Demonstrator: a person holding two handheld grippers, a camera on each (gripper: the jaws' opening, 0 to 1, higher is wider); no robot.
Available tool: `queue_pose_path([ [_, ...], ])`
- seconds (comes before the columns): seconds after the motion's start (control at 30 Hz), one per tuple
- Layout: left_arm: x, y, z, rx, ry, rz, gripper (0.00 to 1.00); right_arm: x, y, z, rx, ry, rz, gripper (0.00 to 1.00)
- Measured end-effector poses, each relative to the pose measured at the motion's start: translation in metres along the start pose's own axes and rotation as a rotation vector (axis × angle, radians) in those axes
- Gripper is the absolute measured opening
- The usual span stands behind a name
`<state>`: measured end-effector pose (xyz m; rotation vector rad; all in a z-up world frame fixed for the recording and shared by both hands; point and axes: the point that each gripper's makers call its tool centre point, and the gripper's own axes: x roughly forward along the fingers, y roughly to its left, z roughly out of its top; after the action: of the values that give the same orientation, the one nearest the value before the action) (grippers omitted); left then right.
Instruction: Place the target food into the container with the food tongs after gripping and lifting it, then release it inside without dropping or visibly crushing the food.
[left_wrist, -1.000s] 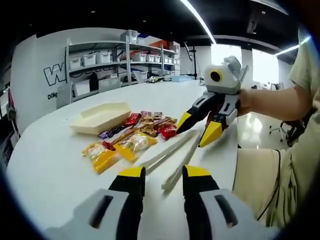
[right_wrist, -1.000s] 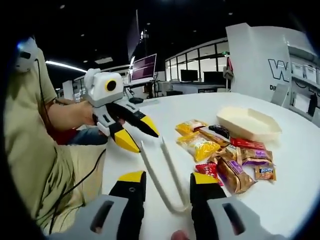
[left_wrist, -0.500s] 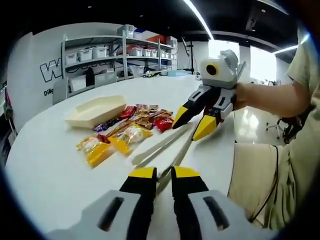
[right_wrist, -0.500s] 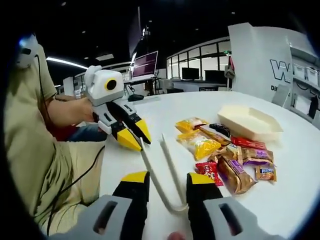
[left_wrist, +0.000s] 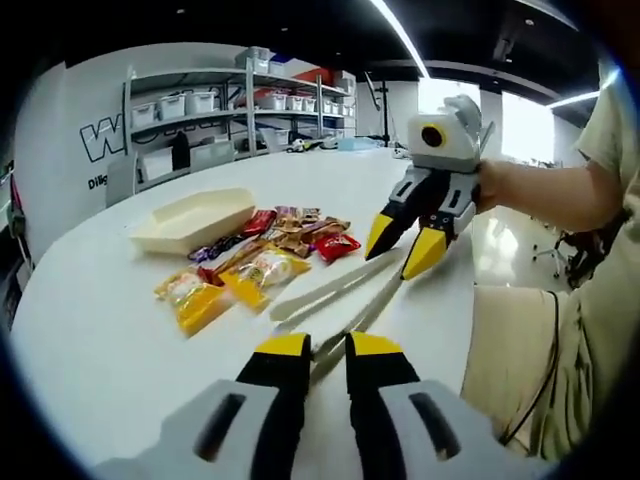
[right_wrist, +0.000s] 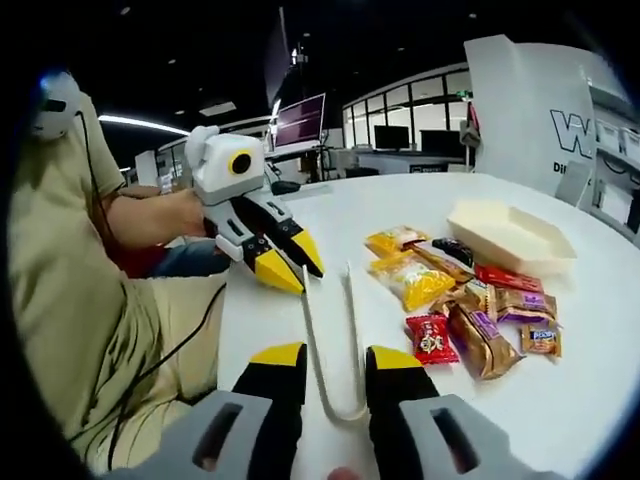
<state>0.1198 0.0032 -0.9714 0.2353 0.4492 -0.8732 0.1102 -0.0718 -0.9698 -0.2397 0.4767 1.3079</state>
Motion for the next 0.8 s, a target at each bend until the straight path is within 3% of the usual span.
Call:
queue_pose_path([
  [0.43, 0.004, 0.004, -0.003, -0.03, 0.018, -0.006, 0.16, -0.004, 0.013, 0.001, 0.012, 0.013, 0.057, 0.22],
  [0.8, 0.008, 0.011, -0.001, -0.043, 0.013, 0.03, 0.18, -0.006, 0.024, -0.003, 0.035, 0.022, 0.104, 0.18],
])
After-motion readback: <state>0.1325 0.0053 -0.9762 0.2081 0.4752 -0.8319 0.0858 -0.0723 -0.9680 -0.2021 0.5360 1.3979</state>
